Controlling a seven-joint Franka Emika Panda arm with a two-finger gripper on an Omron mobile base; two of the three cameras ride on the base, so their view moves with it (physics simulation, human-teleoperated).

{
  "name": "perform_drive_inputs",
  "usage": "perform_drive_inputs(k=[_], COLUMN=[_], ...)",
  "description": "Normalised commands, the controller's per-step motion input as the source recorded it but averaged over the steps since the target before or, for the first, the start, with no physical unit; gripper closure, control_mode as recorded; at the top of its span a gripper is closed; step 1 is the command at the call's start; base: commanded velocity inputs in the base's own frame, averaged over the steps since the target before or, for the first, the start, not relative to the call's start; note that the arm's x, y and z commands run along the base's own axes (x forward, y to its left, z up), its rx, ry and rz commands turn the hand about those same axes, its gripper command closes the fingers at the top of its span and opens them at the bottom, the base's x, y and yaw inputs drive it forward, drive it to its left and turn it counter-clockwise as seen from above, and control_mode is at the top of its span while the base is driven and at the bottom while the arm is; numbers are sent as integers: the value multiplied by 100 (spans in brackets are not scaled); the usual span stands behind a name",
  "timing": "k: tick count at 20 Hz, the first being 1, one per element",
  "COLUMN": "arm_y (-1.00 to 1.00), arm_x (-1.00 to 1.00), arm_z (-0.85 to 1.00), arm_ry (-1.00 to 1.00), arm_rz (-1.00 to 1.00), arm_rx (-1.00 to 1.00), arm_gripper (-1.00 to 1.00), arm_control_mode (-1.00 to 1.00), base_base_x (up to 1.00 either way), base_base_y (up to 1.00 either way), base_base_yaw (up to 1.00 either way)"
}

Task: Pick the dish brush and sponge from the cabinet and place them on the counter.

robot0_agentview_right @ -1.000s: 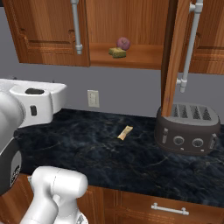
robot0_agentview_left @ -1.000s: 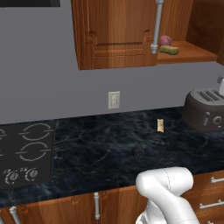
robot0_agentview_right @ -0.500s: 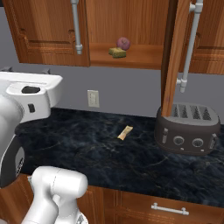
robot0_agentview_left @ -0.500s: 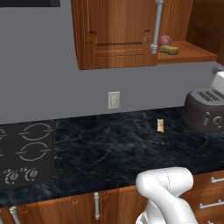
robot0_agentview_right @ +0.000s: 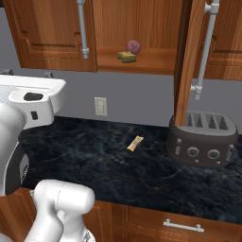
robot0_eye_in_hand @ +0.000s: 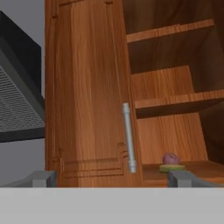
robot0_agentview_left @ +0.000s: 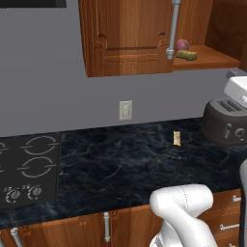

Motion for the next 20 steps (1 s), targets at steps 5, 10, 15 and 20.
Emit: perform_drive_inputs(k=[5,10,15,20], arm_y=[10,17,5,0], arm_x=[10,23,29,34], arm_z=[0,0,6,3], arm_ry=[-6,0,0,0], arm_rz=[0,-2,-2,-2], arm_rx=[0,0,0,0], arm_gripper=[-100,-100,-100,-100], arm_control_mode=[-100,-100,-100,-100], base_base_x=[0,0,0,0], base_base_y=[0,0,0,0], base_base_yaw=[0,0,0,0])
